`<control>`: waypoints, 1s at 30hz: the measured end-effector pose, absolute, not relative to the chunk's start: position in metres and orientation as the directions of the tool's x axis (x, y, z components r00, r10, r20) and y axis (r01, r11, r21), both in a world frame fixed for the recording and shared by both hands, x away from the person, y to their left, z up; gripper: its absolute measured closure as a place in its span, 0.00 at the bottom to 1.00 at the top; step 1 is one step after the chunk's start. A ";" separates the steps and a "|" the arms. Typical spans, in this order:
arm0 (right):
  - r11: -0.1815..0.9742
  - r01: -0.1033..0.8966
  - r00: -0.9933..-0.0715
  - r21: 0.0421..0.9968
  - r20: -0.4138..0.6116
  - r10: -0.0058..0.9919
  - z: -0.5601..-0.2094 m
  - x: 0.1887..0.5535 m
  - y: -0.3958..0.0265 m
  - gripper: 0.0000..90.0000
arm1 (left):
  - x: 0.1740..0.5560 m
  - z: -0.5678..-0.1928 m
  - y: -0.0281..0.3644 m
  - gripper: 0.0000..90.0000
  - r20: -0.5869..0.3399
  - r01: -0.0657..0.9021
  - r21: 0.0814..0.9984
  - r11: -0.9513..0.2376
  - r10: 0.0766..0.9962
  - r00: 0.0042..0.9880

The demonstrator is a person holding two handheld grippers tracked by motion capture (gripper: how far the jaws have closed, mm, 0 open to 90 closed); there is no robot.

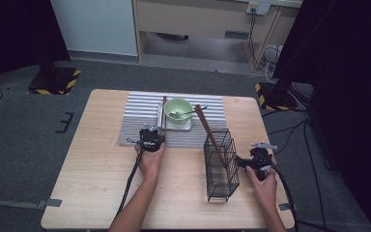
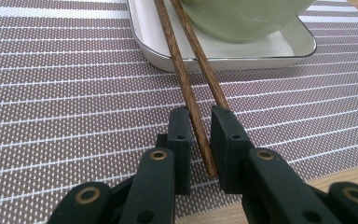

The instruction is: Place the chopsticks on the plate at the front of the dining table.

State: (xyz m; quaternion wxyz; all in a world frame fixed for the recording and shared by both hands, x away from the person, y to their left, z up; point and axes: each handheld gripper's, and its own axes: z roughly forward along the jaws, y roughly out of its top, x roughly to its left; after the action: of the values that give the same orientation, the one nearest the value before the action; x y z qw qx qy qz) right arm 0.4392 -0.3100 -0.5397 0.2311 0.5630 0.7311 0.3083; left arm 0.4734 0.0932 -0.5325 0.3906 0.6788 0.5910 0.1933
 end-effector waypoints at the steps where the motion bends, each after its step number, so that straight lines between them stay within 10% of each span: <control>1: 0.176 0.681 -0.259 0.711 0.009 0.966 -0.540 0.439 -0.310 0.03 | 0.474 -0.533 0.093 0.86 -0.199 0.651 0.759 0.003 0.953 0.228; 30: 0.176 0.681 -0.259 0.711 0.009 0.966 -0.540 0.439 -0.310 0.03 | 0.458 -0.509 0.095 0.53 -0.185 0.576 0.818 -0.010 0.942 0.279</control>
State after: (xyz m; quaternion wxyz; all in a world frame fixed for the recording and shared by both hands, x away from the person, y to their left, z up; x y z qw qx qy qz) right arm 0.4392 -0.3100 -0.5397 0.2310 0.5631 0.7311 0.3082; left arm 0.4575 0.0947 -0.5093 0.4254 0.6772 0.5604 0.2155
